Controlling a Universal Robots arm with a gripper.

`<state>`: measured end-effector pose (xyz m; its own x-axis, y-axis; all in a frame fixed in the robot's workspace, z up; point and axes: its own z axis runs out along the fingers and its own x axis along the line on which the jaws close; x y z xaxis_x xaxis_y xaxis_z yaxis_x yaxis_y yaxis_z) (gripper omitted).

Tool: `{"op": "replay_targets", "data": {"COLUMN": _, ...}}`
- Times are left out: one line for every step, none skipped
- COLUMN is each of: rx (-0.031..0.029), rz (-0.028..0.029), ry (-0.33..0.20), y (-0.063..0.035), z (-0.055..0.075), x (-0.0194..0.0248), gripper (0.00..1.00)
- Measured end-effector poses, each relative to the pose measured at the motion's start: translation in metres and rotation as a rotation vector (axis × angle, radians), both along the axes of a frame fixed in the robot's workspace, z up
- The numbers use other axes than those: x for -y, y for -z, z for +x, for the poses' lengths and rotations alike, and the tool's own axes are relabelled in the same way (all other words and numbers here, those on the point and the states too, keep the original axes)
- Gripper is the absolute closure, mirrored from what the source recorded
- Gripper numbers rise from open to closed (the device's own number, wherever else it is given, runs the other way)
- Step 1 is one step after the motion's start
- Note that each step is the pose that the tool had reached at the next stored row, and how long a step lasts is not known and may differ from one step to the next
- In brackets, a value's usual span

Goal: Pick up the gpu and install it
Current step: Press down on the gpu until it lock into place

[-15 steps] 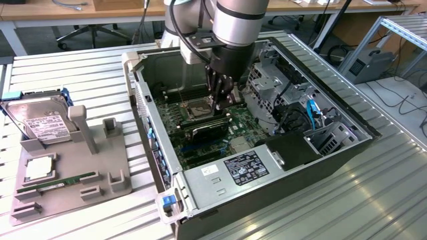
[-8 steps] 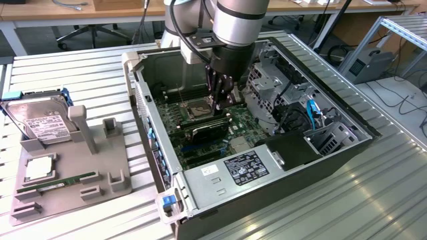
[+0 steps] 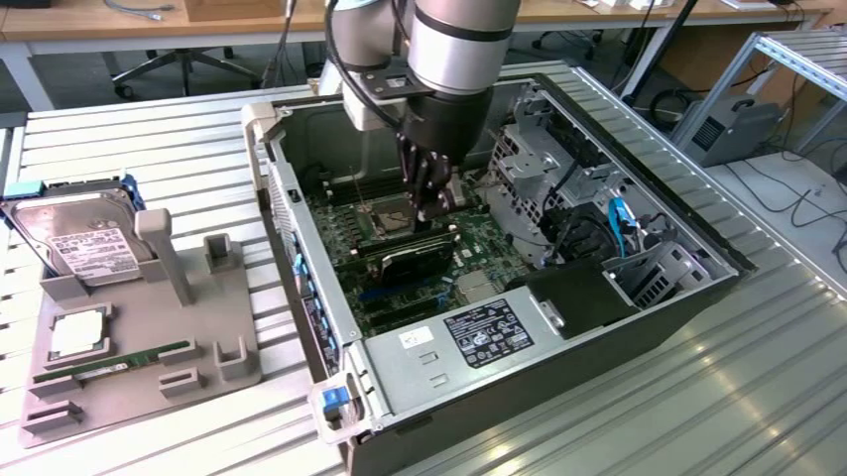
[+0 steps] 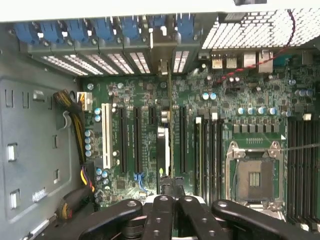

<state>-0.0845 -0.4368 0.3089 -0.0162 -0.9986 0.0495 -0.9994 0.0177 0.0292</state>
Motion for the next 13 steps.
{"op": "replay_targets", "data": {"rx": 0.0000, "rz": 0.0000, "ry": 0.000, "y": 0.0010, "z": -0.008, "x": 0.0000, "gripper": 0.89}}
{"op": "replay_targets", "data": {"rx": 0.0000, "rz": 0.0000, "ry": 0.000, "y": 0.0020, "z": -0.014, "x": -0.0001, "gripper": 0.89}}
{"op": "replay_targets", "data": {"rx": 0.0000, "rz": 0.0001, "ry": 0.000, "y": 0.0026, "z": -0.017, "x": -0.0001, "gripper": 0.89}}
{"op": "replay_targets", "data": {"rx": 0.0000, "rz": 0.0001, "ry": 0.000, "y": 0.0033, "z": -0.020, "x": -0.0003, "gripper": 0.89}}
{"op": "replay_targets", "data": {"rx": 0.0000, "rz": 0.0001, "ry": 0.000, "y": 0.0041, "z": -0.023, "x": -0.0004, "gripper": 0.89}}
{"op": "replay_targets", "data": {"rx": 0.0000, "rz": 0.0000, "ry": 0.000, "y": 0.0047, "z": -0.025, "x": -0.0006, "gripper": 0.89}}
{"op": "replay_targets", "data": {"rx": 0.0000, "rz": 0.0000, "ry": 0.000, "y": 0.0054, "z": -0.027, "x": -0.0007, "gripper": 0.89}}
{"op": "replay_targets", "data": {"rx": 0.0000, "rz": 0.0000, "ry": 0.000, "y": 0.0060, "z": -0.029, "x": -0.0009, "gripper": 0.89}}
{"op": "replay_targets", "data": {"rx": 0.0001, "rz": 0.0001, "ry": 0.000, "y": 0.0066, "z": -0.030, "x": -0.0010, "gripper": 0.89}}
{"op": "replay_targets", "data": {"rx": 0.0001, "rz": 0.0002, "ry": 0.000, "y": 0.0073, "z": -0.031, "x": -0.0013, "gripper": 0.89}}
{"op": "replay_targets", "data": {"rx": 0.0001, "rz": 0.0002, "ry": 0.000, "y": 0.0079, "z": -0.032, "x": -0.0015, "gripper": 0.89}}
{"op": "replay_targets", "data": {"rx": 0.0001, "rz": 0.0001, "ry": 0.000, "y": 0.0093, "z": -0.035, "x": -0.0018, "gripper": 0.89}}
{"op": "replay_targets", "data": {"rx": 0.0000, "rz": 0.0000, "ry": 0.000, "y": 0.0105, "z": -0.035, "x": -0.0019, "gripper": 0.89}}
